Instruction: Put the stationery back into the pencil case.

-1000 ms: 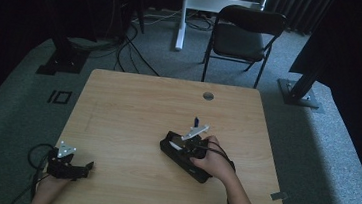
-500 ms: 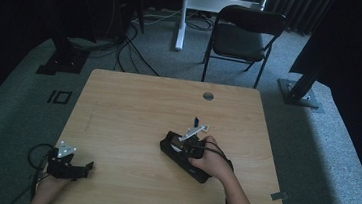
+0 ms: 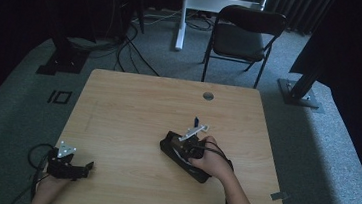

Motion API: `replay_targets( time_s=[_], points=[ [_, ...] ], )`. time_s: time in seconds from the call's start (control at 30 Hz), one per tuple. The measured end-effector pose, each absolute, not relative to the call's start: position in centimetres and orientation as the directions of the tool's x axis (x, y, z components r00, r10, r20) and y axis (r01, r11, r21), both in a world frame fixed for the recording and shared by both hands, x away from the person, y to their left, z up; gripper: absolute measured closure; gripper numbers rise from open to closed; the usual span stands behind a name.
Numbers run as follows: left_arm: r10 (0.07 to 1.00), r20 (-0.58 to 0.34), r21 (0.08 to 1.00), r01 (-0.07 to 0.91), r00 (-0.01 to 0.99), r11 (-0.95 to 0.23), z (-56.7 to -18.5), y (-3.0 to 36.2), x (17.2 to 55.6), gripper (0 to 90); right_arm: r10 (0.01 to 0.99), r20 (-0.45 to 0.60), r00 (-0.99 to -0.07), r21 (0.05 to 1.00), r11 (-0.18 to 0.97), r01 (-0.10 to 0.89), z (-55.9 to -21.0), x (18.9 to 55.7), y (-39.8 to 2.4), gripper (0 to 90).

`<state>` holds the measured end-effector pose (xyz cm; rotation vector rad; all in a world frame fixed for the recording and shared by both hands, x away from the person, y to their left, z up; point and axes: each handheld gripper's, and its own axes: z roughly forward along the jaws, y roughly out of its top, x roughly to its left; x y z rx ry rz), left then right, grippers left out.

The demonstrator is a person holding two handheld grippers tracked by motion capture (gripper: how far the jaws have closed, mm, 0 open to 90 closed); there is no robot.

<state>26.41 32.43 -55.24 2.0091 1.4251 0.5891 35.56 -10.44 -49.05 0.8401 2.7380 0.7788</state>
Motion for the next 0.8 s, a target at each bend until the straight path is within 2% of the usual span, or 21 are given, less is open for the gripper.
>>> replay_targets(
  time_s=[0.47,0.8],
  points=[
    [0.946,0.014,0.692,0.680,0.325,-0.244,-55.2,32.4,26.4,0.2,0.580,0.001,-0.815,0.590,0.657,0.469,-47.3,35.4,-11.6,76.1],
    [0.946,0.014,0.692,0.679,0.325,-0.244,-55.2,32.4,26.4,0.2,0.591,0.032,-0.806,0.704,0.559,0.439,-45.3,35.4,-12.6,77.1]
  ],
)
